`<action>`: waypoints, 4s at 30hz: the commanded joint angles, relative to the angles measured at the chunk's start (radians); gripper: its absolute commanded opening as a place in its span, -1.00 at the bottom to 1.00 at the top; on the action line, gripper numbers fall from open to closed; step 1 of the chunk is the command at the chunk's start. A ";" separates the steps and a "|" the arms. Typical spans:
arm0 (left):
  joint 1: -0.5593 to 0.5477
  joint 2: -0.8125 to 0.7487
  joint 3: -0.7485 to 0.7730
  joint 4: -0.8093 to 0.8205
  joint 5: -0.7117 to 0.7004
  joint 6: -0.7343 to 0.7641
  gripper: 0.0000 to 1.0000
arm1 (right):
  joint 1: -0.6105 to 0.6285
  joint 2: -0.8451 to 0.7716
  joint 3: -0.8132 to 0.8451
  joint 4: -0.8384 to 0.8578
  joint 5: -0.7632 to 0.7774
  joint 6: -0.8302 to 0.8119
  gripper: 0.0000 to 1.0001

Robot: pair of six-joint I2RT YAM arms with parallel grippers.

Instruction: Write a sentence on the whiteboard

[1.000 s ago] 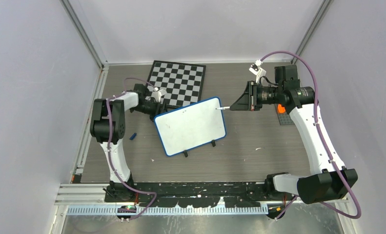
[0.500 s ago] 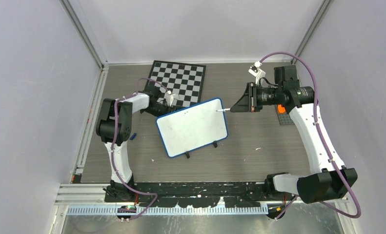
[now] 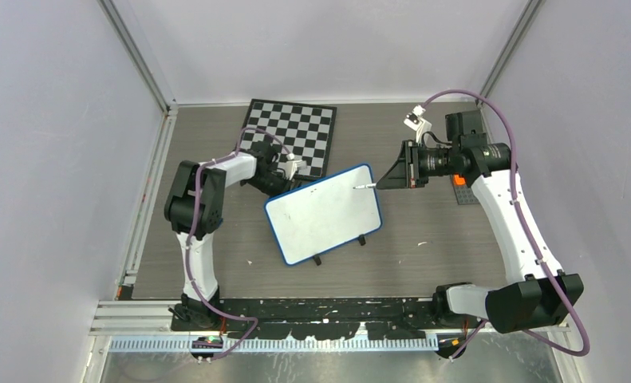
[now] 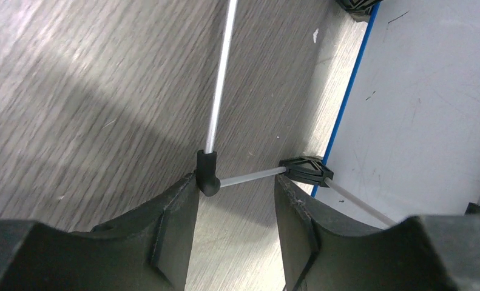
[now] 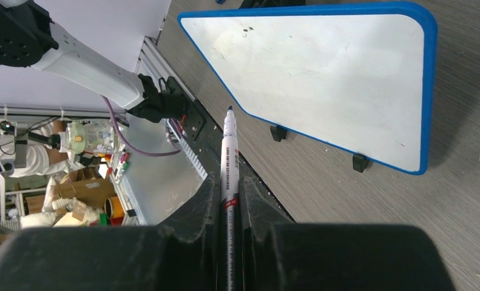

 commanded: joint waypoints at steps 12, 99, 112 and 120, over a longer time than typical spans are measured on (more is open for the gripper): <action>-0.055 0.037 0.124 -0.099 -0.048 0.055 0.07 | 0.024 -0.070 -0.013 -0.079 -0.020 -0.102 -0.99; 0.170 -0.794 -0.299 0.186 0.057 -0.325 -0.49 | 0.797 0.155 0.036 0.437 0.640 -0.081 -1.00; 0.169 -0.765 -0.299 0.177 0.107 -0.314 -0.34 | 0.802 0.206 0.095 0.425 0.658 -0.077 -0.99; 0.153 -0.752 -0.294 0.158 0.105 -0.290 -0.30 | 0.803 0.223 0.105 0.426 0.656 -0.071 -0.99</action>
